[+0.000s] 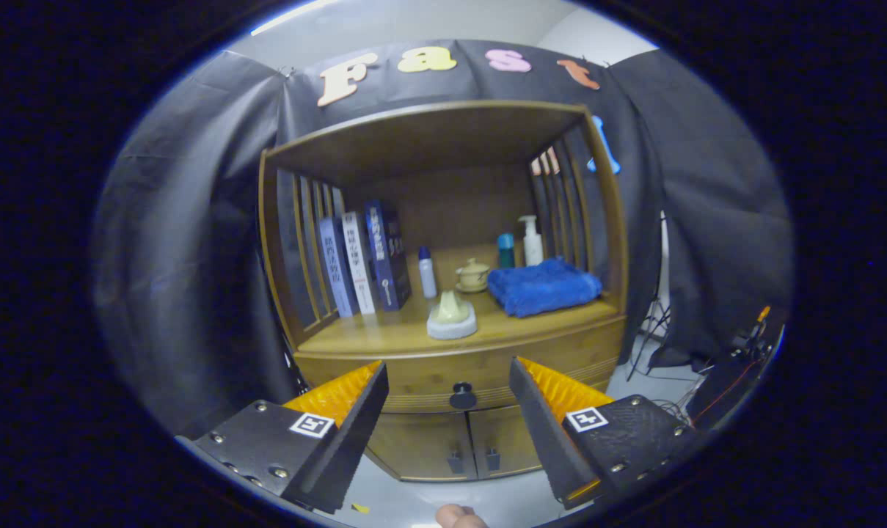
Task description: Pull open the drawer, take out the items inside it, and place them on the countertop above the cabinet.
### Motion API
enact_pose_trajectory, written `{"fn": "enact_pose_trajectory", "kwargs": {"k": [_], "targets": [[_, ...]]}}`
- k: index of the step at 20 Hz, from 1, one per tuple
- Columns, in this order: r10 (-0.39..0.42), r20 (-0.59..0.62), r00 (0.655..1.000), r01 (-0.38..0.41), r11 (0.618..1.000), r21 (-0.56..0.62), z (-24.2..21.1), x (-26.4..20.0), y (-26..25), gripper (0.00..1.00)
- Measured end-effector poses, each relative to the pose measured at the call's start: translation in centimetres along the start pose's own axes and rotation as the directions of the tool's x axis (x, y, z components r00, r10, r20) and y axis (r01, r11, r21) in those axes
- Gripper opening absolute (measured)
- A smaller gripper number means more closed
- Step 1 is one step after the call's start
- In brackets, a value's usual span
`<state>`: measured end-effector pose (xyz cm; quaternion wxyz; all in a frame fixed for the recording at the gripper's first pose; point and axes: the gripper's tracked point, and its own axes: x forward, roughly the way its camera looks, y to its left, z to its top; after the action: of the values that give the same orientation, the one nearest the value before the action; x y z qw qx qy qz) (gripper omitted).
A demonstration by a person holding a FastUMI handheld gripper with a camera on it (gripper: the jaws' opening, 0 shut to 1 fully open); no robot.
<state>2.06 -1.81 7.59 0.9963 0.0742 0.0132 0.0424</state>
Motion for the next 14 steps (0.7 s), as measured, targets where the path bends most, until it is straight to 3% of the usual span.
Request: {"fn": "enact_pose_trajectory", "kwargs": {"k": [5,8,14], "targets": [[-0.027,0.032,0.999,0.028,1.0,-0.015,3.5,-6.0,-1.7,0.99],[-0.002,0.045,0.999,0.002,1.0,0.002,4.0,-8.2,-1.2,0.99],[0.007,0.035,0.999,-0.007,1.0,0.001,3.6,-9.1,-0.9,0.99]]}}
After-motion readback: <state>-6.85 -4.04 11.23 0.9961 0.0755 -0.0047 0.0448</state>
